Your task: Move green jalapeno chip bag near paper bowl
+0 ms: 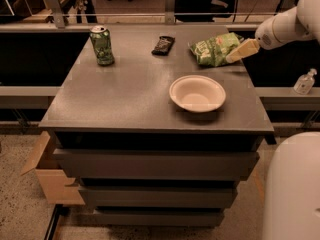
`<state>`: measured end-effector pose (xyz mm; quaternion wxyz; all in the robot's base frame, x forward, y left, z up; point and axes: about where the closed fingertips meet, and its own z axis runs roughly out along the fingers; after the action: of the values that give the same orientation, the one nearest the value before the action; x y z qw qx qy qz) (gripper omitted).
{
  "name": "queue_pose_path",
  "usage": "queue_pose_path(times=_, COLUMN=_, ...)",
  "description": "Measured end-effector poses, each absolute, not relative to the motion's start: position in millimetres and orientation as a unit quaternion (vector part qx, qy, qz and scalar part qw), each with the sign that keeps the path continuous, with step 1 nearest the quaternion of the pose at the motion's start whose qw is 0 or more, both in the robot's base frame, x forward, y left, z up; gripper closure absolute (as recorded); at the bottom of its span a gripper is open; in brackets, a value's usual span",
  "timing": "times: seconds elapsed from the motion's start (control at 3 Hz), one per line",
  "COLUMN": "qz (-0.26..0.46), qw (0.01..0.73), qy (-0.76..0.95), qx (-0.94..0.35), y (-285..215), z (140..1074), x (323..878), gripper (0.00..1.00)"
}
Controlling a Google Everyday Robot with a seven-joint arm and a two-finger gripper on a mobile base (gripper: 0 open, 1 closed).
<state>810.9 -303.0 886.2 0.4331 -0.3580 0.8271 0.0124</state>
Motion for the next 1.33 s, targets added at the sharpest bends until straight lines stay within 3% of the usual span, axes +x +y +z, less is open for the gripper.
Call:
queue_pose_path(times=0.33, qz=0.017, qw=0.432, qy=0.826, qx=-0.362, y=-291.6, z=879.1, x=818.9, gripper=0.16)
queue_pose_path(times=1.33, qz=0.024, qw=0.444, qy=0.809, qx=-0.385, y=-269.3, z=892.0, x=817.5, gripper=0.85)
